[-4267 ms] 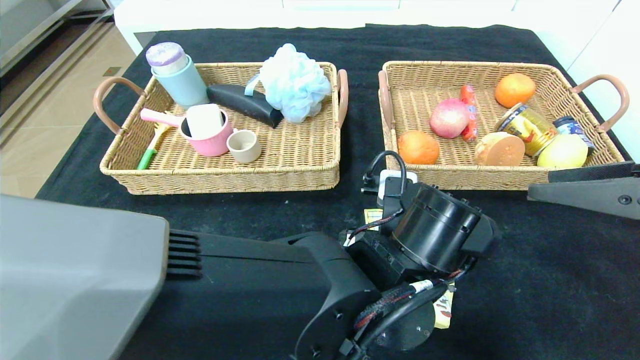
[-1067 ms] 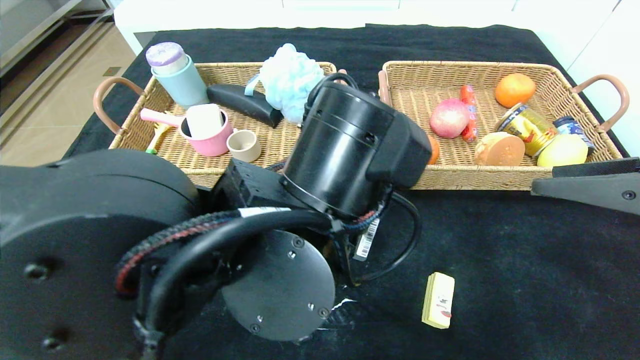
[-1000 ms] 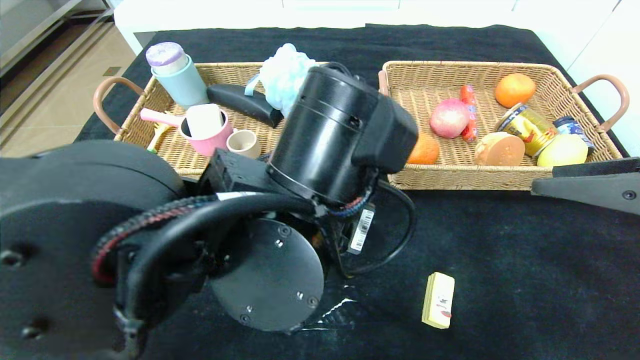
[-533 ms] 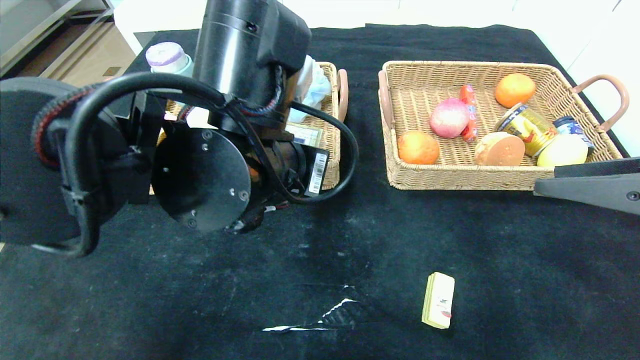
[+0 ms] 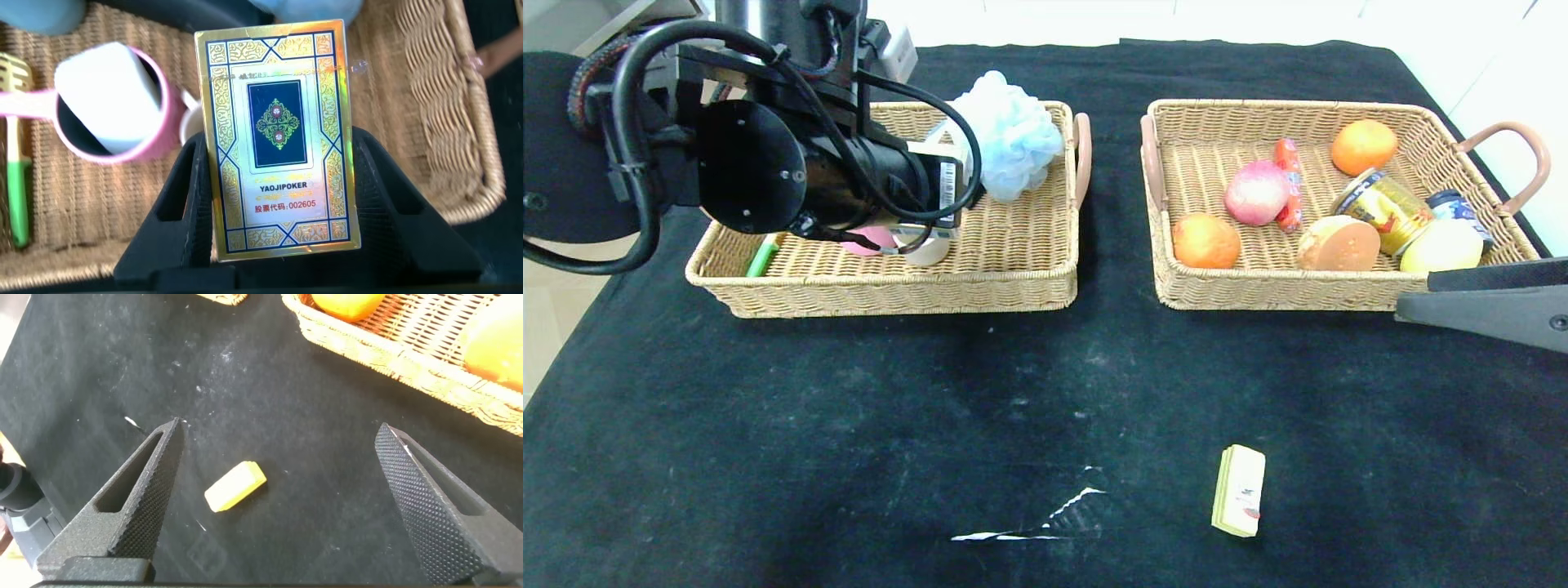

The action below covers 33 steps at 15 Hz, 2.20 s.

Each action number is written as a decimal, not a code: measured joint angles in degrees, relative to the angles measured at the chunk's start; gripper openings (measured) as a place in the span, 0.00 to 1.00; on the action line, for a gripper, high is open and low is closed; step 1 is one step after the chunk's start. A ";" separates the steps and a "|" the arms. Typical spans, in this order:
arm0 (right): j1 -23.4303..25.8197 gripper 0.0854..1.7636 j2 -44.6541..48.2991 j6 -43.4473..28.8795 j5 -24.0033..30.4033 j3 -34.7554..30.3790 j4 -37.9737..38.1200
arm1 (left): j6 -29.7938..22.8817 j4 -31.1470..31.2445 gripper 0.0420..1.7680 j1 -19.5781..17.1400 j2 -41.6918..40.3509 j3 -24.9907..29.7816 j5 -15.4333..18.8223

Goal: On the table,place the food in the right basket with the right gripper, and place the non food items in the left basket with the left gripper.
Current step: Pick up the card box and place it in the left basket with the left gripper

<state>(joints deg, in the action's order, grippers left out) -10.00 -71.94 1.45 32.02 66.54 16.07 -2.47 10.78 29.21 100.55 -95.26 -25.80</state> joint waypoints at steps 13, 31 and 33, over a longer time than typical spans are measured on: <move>-0.26 0.97 -0.05 0.02 -0.06 -0.22 -0.09 | 3.74 -10.29 0.57 -10.00 3.72 -2.21 9.65; -0.26 0.97 0.17 0.02 -0.06 -0.17 -0.06 | 4.60 -9.51 0.92 -9.69 1.30 1.05 9.68; -0.26 0.97 0.16 0.00 -0.24 -0.17 -0.09 | 4.64 -9.51 0.93 -9.03 -1.18 4.66 9.68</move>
<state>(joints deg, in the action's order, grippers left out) -10.25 -71.78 1.45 31.78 66.37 15.98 2.17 1.27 20.18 99.37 -90.60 -16.12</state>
